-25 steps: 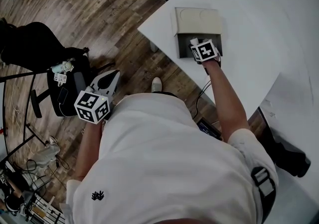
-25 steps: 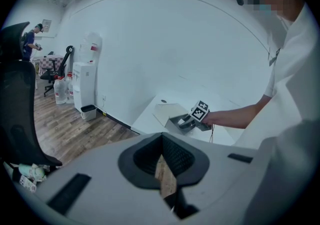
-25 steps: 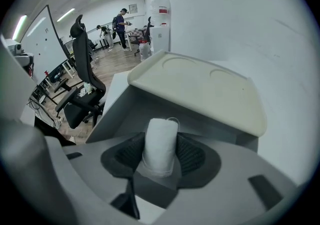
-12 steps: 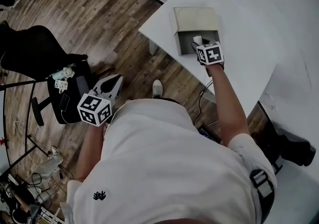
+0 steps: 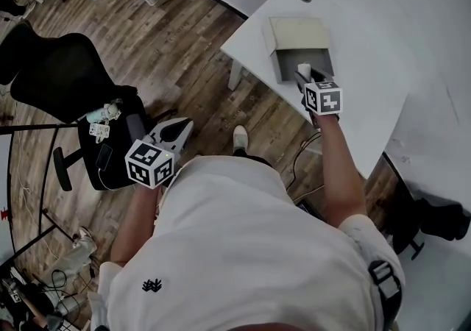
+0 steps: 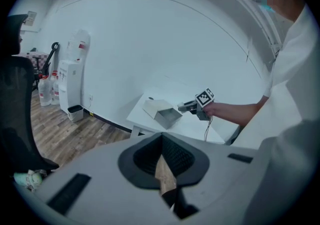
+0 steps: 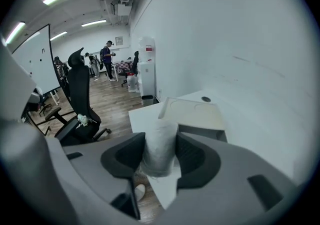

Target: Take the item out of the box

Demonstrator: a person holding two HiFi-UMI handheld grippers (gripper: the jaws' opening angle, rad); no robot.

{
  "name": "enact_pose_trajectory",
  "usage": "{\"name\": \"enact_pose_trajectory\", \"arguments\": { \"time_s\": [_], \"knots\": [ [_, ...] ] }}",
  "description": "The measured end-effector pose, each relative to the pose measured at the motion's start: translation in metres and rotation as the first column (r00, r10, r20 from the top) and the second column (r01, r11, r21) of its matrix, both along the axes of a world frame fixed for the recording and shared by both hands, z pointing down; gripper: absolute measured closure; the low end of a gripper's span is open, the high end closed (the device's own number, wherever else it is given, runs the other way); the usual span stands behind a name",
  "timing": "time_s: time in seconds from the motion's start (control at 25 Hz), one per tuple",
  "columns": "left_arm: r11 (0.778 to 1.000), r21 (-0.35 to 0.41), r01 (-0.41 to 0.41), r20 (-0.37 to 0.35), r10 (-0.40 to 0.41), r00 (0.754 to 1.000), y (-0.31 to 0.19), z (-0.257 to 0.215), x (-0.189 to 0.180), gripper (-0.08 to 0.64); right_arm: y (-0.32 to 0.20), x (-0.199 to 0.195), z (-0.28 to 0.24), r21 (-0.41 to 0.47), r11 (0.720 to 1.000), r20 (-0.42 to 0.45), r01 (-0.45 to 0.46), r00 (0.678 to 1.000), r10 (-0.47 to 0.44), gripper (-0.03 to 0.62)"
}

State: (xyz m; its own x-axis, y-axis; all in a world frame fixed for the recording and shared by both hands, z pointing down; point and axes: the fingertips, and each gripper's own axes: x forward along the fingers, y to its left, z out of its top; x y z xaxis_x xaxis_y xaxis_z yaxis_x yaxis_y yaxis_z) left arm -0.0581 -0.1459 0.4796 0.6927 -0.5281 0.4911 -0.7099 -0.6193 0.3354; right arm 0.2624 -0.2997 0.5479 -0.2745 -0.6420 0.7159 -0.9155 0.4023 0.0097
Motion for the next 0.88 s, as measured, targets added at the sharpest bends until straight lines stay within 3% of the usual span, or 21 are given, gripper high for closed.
{"name": "enact_pose_trajectory", "arguments": {
  "time_s": [0.48,0.88],
  "knots": [
    [0.995,0.026,-0.091,-0.025,0.092,0.995,0.037,-0.011,-0.036,0.554,0.084,-0.048,-0.044,0.096,0.992,0.098,-0.084,0.992,0.075,0.403],
    [0.987,0.048,-0.153,-0.042,0.155,0.987,0.068,-0.012,-0.058,0.554,0.153,-0.093,-0.073,0.155,0.981,0.169,-0.113,0.982,0.086,0.403]
  ]
}}
